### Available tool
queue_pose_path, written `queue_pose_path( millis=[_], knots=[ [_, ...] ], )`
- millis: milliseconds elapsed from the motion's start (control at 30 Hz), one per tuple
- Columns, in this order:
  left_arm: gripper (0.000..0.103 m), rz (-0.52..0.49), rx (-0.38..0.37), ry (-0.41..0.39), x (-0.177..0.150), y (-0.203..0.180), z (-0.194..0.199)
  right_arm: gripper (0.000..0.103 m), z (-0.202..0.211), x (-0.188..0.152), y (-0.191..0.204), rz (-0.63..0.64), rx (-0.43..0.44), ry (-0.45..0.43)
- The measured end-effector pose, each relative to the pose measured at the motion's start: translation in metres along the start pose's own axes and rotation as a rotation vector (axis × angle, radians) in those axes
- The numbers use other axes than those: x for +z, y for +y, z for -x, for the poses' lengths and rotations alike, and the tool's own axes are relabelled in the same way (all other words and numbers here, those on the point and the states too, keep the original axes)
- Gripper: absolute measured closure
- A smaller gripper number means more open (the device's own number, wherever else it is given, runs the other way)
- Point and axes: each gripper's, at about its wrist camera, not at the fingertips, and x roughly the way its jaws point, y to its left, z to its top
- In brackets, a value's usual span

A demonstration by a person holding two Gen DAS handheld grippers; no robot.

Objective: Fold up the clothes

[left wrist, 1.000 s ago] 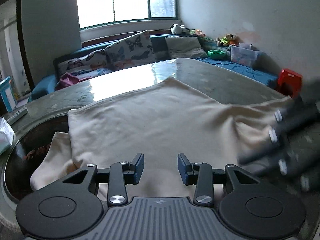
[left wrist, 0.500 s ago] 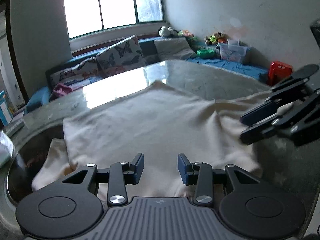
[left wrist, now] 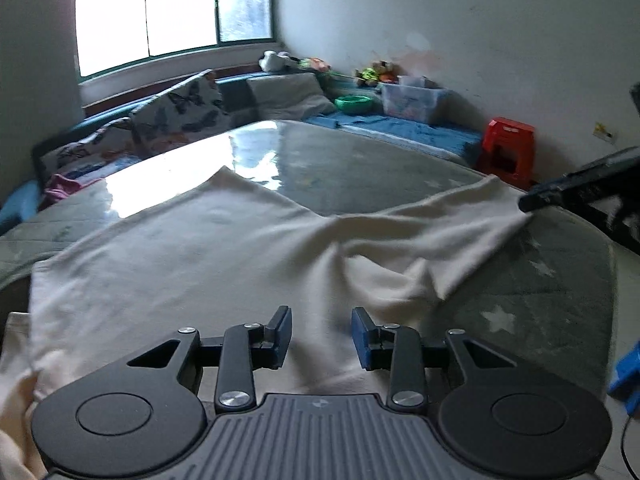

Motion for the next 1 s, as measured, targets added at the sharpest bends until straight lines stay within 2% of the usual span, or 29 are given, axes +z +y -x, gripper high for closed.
queue_pose_path(
  millis=[233, 367, 400, 467, 567, 733, 833, 1000],
  knots=[
    [0.069, -0.01, -0.051, -0.004, -0.003, -0.012, 0.004, 0.07, -0.011, -0.003, -0.021, -0.077, -0.027, 0.003],
    [0.069, -0.015, -0.062, -0.008, -0.003, -0.015, 0.004, 0.071, -0.011, -0.005, -0.024, -0.102, -0.003, 0.01],
    [0.069, -0.017, -0.063, -0.009, -0.003, -0.015, 0.004, 0.074, -0.01, -0.003, -0.021, -0.09, 0.006, 0.013],
    [0.069, -0.016, -0.067, -0.009, -0.003, -0.016, 0.003, 0.088, -0.01, 0.001, -0.016, -0.047, 0.001, 0.009],
    [0.069, -0.018, -0.071, -0.01, -0.004, -0.018, 0.003, 0.092, -0.011, 0.007, -0.006, 0.027, -0.016, -0.001],
    [0.069, -0.029, -0.09, -0.011, -0.005, -0.02, 0.005, 0.093, -0.011, 0.035, 0.004, 0.181, -0.111, -0.073],
    [0.068, -0.039, -0.103, -0.015, -0.007, -0.022, 0.006, 0.093, -0.016, 0.046, 0.005, 0.221, -0.144, -0.089],
    [0.068, -0.053, -0.12, -0.014, -0.008, -0.02, 0.007, 0.092, -0.047, 0.041, 0.0, 0.196, -0.144, -0.016]
  ],
)
